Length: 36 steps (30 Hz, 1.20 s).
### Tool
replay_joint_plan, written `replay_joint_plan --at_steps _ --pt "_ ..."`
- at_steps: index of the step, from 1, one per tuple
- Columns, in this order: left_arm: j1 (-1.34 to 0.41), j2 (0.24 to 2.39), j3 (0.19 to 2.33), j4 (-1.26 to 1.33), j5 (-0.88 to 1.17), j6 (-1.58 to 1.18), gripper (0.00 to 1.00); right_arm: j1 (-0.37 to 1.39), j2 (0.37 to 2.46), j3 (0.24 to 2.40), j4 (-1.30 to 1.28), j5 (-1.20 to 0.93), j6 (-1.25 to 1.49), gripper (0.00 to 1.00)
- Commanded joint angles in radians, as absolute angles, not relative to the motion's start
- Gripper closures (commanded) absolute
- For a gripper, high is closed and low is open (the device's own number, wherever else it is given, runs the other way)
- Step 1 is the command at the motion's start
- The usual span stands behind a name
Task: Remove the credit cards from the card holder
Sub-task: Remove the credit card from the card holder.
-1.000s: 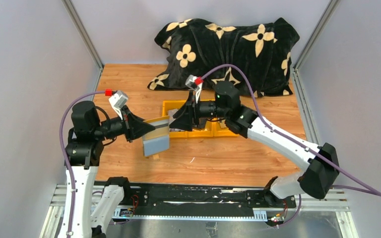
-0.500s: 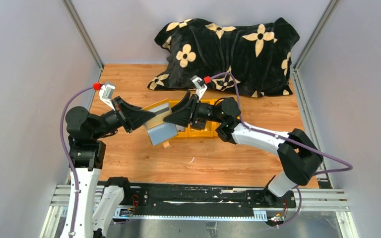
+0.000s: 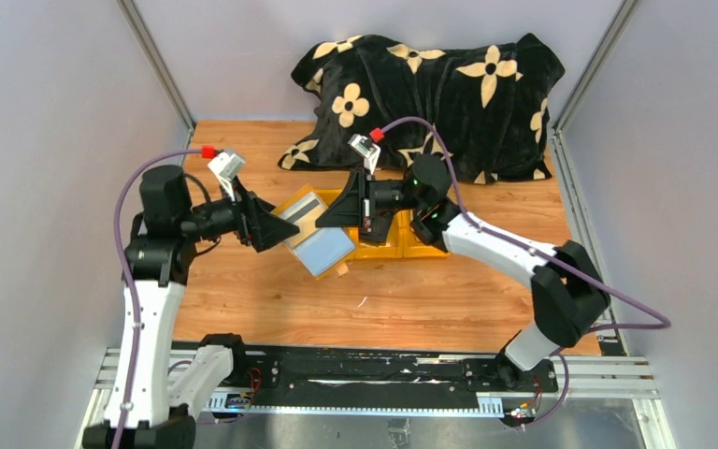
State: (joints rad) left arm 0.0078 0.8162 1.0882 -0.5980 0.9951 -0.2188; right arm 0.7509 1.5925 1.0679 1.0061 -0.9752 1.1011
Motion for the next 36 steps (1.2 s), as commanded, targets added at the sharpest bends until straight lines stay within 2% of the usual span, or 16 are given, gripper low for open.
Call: replay_joint_plan --at_steps 1,2,4,8,12,16,24,29,33,36 --pt "-0.035 0.924 1.189 -1.056 1.023 0.231 0.15 0.755 1.476 1.277 0.085 -1.103 0.448 1.0" --pt "-0.06 0.936 1.2 -1.07 1.018 0.259 0.15 0.758 1.482 1.328 -0.092 -1.086 0.295 1.0" --pt "-0.115 0.953 1.203 -1.081 0.996 0.27 0.15 0.761 1.5 1.403 -0.273 -1.09 0.181 1.0" --pt "-0.238 0.965 1.195 -1.081 0.964 0.261 0.16 0.773 1.506 1.507 -0.507 -1.078 0.018 1.0" --pt "-0.273 0.979 1.223 -1.119 0.983 0.303 0.25 0.795 1.517 1.582 -0.682 -1.038 -0.14 1.0" --pt "-0.285 1.007 1.238 -1.131 0.98 0.322 0.43 0.819 1.527 1.613 -0.707 -1.014 -0.152 1.0" --pt "-0.287 1.049 1.238 -1.136 1.027 0.314 0.52 0.882 1.584 1.698 -0.761 -0.98 -0.181 1.0" --pt "-0.286 1.034 1.224 -1.133 1.051 0.321 0.66 0.905 1.617 1.758 -0.78 -0.967 -0.188 1.0" --pt "-0.287 1.03 1.208 -1.134 1.075 0.324 0.68 0.927 1.661 1.831 -0.823 -0.955 -0.208 1.0" --pt "-0.287 1.024 1.202 -1.134 1.081 0.33 0.8 0.934 1.679 1.864 -0.829 -0.956 -0.209 0.98"
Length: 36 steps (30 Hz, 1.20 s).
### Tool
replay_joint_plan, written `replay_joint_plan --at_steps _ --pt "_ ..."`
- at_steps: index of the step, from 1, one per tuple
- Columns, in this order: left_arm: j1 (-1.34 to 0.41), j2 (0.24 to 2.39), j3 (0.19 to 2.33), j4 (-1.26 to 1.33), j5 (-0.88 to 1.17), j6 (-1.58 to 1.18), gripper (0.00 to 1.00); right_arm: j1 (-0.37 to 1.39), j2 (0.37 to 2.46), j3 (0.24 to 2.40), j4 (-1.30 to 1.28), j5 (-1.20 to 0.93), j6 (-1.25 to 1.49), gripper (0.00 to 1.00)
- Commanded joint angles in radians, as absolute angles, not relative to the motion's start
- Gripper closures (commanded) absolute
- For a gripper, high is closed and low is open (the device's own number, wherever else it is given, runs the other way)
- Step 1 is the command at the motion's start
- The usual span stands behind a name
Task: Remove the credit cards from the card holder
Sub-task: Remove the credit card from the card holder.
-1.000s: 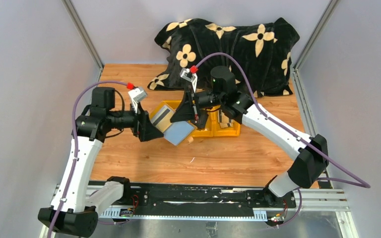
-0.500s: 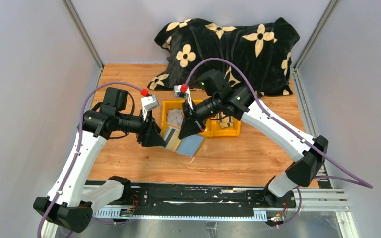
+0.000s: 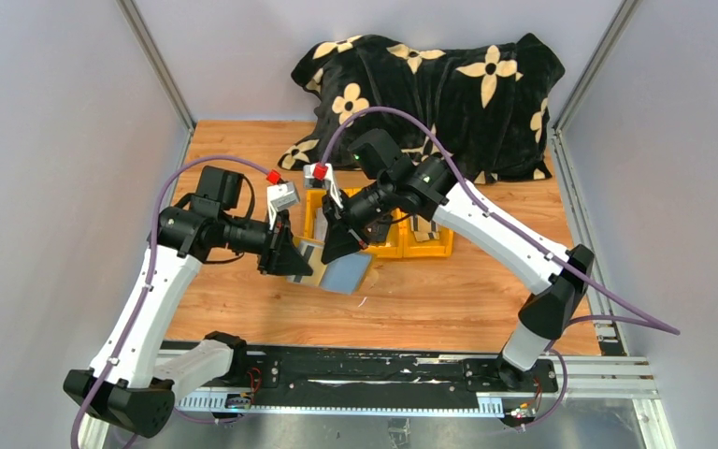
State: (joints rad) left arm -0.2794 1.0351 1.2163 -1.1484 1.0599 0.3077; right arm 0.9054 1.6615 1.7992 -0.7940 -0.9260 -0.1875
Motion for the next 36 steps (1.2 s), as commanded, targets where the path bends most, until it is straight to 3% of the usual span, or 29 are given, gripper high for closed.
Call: replay_joint_plan --at_steps 1,4,7,11,14,24,36 --pt "-0.286 1.02 1.2 -1.134 1.086 0.333 0.86 0.934 1.681 1.868 -0.823 -0.962 -0.208 0.93" --pt "-0.287 1.005 1.202 -1.134 1.09 0.336 1.0 0.929 1.655 1.842 -0.754 -0.93 -0.166 0.76" --pt "-0.287 0.991 1.216 -1.136 1.074 0.326 1.0 0.885 1.579 1.74 -0.559 -0.899 0.004 0.59" --pt "-0.285 0.984 1.248 -1.133 1.037 0.287 1.0 0.811 1.398 1.54 -0.183 -0.809 0.267 0.47" --pt "-0.283 0.966 1.259 -1.08 1.016 0.197 1.0 0.794 1.289 1.434 -0.062 -0.727 0.36 0.4" --pt "-0.281 0.782 1.127 -0.643 0.842 -0.232 1.0 0.852 1.225 1.2 0.171 -0.784 0.616 0.39" --pt "-0.272 0.74 1.066 -0.588 0.928 -0.341 1.0 0.911 1.317 1.165 0.215 -0.824 0.642 0.43"
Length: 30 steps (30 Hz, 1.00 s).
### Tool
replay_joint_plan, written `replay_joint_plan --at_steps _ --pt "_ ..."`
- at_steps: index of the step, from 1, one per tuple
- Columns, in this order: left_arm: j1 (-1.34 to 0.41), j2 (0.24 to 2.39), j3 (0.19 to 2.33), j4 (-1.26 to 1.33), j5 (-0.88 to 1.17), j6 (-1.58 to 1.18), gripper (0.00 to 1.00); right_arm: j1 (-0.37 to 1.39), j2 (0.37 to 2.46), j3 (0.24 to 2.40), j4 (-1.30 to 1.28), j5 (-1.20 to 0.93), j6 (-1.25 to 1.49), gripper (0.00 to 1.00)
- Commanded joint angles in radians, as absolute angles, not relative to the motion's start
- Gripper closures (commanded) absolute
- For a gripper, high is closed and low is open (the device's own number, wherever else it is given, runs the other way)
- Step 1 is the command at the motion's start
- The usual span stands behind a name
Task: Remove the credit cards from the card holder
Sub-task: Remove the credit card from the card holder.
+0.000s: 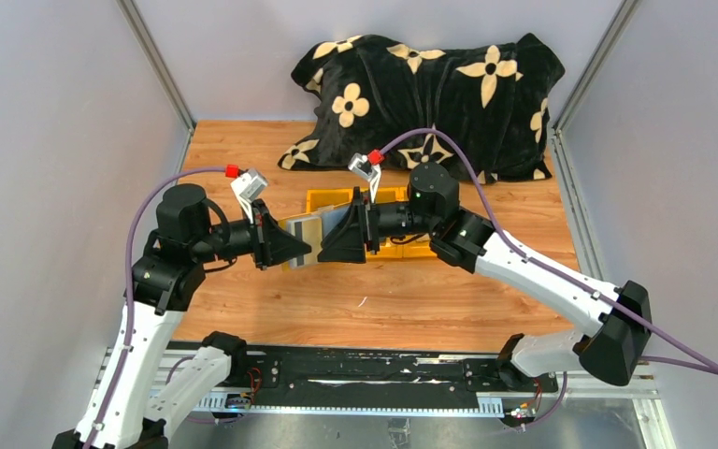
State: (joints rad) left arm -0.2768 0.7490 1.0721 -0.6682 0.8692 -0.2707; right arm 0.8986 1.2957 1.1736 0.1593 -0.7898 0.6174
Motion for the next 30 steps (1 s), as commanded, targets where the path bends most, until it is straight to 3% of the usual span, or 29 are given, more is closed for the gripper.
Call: replay_joint_plan --at_steps 1,9,16,30 --pt "-0.272 0.739 1.063 -0.582 0.936 -0.35 1.0 0.911 1.324 1.166 0.215 -0.824 0.641 0.44" --pt "-0.27 0.735 1.057 -0.558 1.044 -0.376 1.0 0.91 1.357 1.197 0.189 -0.838 0.62 0.56" --pt "-0.27 0.738 1.063 -0.563 1.076 -0.379 1.0 0.869 1.32 1.247 0.024 -0.818 0.522 0.49" --pt "-0.27 0.746 1.078 -0.563 1.096 -0.395 1.0 0.845 1.331 1.29 -0.046 -0.793 0.489 0.48"
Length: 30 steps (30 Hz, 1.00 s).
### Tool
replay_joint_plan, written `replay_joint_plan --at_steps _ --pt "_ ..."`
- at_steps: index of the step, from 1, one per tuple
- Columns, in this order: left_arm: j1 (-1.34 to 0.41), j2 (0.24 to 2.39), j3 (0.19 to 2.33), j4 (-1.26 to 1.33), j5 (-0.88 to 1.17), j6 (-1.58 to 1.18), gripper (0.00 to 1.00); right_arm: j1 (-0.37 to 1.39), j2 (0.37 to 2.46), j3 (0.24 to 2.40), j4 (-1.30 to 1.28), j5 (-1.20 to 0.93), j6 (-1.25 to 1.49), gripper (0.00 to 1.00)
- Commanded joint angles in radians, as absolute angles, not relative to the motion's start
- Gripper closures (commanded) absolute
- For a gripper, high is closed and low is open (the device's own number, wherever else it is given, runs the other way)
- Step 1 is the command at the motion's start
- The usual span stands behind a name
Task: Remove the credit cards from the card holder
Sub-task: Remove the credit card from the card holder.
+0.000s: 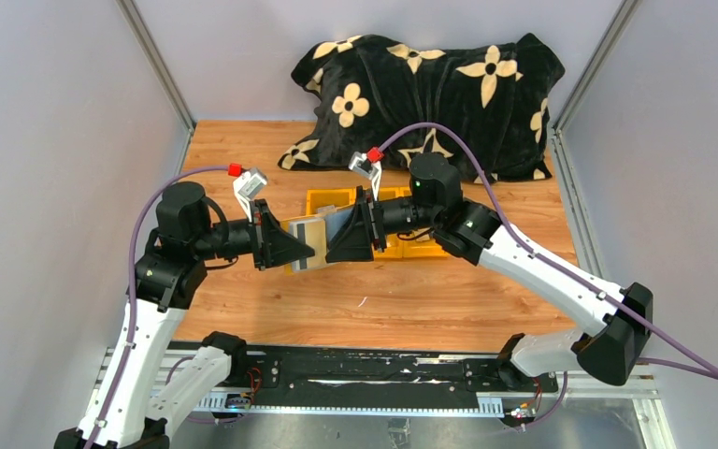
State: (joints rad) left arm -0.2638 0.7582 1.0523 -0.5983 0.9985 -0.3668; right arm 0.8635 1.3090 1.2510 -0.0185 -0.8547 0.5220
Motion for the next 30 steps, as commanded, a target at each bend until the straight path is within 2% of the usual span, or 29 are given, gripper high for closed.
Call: replay_joint_plan --at_steps 1,6,12,15,20,25,30 --pt "-0.27 0.747 1.079 -0.562 1.094 -0.396 1.0 0.845 1.335 1.293 -0.031 -0.796 0.502 0.48" --pt "-0.269 0.748 1.066 -0.53 1.083 -0.421 1.0 0.857 1.365 1.284 0.14 -0.802 0.613 0.56" --pt "-0.27 0.752 1.047 -0.487 1.098 -0.449 0.97 0.899 1.388 1.275 0.121 -0.576 0.64 0.75" --pt "-0.27 0.75 1.045 -0.488 1.118 -0.447 0.95 0.9 1.373 1.235 0.172 -0.53 0.671 0.81" --pt "-0.27 0.75 1.04 -0.486 1.132 -0.447 0.86 0.9 1.365 1.203 0.287 -0.649 0.7 0.88" --pt "-0.27 0.755 1.045 -0.473 1.154 -0.46 0.85 0.899 1.353 1.127 0.491 -0.802 0.778 1.0" --pt "-0.268 0.76 1.056 -0.478 1.174 -0.464 0.82 0.883 1.312 1.062 0.527 -0.812 0.797 1.0"
